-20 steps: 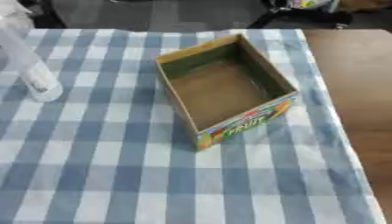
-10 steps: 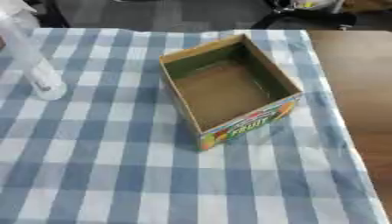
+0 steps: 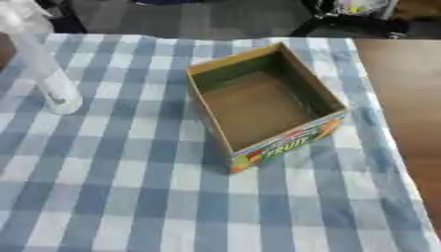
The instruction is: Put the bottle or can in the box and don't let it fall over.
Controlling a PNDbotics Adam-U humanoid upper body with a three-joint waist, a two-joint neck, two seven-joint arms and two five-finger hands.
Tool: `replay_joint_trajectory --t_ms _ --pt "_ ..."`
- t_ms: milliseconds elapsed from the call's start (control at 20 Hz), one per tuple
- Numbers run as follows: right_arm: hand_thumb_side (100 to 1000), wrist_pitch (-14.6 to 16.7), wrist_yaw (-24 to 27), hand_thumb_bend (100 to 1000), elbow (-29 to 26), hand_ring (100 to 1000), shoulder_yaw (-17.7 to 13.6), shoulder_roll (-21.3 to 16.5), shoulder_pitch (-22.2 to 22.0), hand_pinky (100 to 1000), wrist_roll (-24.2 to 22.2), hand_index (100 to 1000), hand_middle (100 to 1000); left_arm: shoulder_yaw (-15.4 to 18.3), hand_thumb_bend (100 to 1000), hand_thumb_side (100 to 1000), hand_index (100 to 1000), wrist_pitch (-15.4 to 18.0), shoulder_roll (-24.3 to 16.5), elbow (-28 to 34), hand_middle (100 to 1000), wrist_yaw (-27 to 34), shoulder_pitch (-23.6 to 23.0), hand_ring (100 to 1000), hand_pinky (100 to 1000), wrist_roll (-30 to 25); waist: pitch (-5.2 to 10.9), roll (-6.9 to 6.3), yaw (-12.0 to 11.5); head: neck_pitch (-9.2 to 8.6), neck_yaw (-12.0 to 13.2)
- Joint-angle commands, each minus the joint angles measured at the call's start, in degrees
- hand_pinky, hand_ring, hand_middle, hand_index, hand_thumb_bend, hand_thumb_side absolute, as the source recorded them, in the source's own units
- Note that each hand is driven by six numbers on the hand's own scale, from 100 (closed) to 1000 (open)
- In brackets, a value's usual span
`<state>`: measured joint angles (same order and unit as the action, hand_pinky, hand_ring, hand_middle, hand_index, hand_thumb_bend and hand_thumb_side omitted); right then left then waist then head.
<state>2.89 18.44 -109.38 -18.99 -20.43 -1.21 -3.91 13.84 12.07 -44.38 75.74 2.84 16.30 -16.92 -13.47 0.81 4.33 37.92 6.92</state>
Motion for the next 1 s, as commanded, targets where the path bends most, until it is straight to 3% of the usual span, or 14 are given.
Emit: replay_joint_trajectory --t_ms 50,450,1000 --pt "705 0.1 0.5 100 -0.5 984 -0.1 -1.8 0.3 822 -0.2 1000 1000 -0.6 459 615 1000 0.7 -2.9 -1.0 971 -1.1 1.7 842 1000 -1.0 0.65 -0.02 0.2 -0.8 0.3" --pt "707 -0.1 0.8 100 -0.3 984 0.1 -1.8 0.5 823 -0.4 1000 1000 -2.8 460 604 1000 1.6 -2.5 -3.0 973 -2.5 5.1 843 1000 -3.4 0.69 0.03 0.4 -0.86 0.6" --pt "707 -0.3 0.6 100 0.0 983 0.5 -1.5 0.6 823 -0.9 1000 1000 -4.7 452 601 1000 -0.7 -0.6 -6.3 971 -3.6 11.5 839 1000 -3.1 0.55 0.17 0.9 -1.14 1.2"
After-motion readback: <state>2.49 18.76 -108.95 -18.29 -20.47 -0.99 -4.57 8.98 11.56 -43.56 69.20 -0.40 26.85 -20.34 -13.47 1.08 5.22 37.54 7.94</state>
